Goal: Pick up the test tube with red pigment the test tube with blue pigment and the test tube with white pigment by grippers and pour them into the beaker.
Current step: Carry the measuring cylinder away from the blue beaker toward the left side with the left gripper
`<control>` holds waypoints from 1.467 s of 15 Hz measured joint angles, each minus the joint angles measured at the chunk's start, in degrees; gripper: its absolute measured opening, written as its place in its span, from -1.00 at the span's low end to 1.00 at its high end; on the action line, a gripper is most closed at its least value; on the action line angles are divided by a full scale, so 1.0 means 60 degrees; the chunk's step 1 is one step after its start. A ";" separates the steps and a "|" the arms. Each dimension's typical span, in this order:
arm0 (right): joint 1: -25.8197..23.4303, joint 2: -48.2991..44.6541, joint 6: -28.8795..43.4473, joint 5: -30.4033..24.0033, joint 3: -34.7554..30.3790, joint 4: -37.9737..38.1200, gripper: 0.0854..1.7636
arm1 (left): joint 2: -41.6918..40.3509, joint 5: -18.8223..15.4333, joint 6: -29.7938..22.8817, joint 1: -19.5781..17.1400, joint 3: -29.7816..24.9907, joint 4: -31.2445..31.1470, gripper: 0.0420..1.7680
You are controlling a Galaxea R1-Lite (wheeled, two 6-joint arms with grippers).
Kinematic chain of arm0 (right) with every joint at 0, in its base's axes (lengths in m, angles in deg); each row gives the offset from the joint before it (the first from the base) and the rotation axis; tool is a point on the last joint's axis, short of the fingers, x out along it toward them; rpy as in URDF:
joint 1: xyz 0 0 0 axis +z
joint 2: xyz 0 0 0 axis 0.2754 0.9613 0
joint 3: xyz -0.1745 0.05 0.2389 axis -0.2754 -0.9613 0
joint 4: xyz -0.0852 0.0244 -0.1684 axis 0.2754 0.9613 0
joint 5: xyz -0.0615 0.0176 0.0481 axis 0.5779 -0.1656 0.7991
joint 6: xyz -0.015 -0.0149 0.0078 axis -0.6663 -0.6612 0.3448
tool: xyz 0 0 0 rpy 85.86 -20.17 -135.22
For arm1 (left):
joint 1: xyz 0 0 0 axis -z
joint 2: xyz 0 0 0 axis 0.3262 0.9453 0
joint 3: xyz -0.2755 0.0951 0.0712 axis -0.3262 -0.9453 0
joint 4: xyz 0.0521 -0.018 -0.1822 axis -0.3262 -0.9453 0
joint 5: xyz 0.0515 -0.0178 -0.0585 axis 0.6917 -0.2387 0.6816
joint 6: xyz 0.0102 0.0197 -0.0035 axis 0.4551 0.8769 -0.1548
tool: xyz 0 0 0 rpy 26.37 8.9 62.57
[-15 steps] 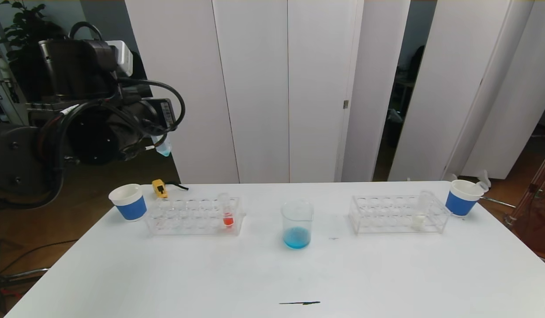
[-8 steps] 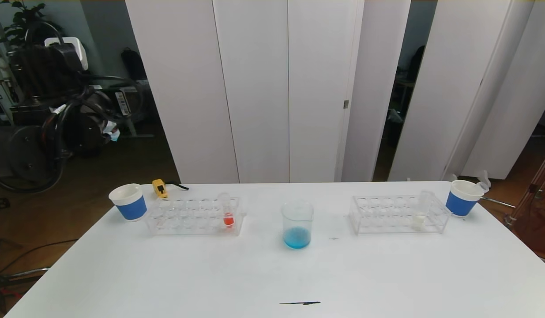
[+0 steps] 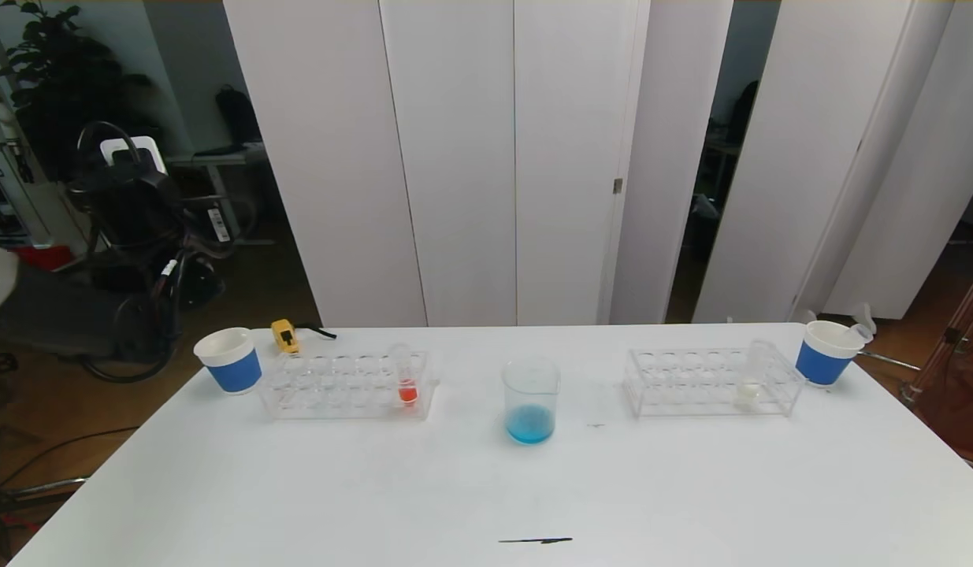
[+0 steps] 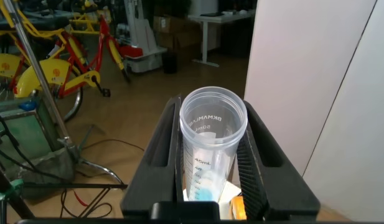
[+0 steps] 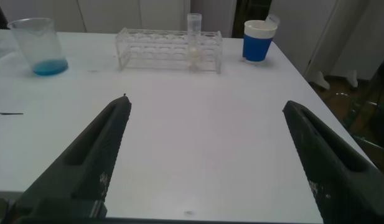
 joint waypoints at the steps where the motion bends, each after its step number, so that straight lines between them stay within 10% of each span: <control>1: -0.0002 0.0000 0.0000 0.0000 0.0000 0.0000 0.98 | 0.0248 0.0016 0.0002 -0.0112 -0.0189 0.0270 -0.38; 22: -0.0002 0.0000 0.0000 0.0004 0.0000 0.0000 0.98 | 0.3078 -0.0390 -0.0445 -0.0532 -0.0561 0.1459 -0.38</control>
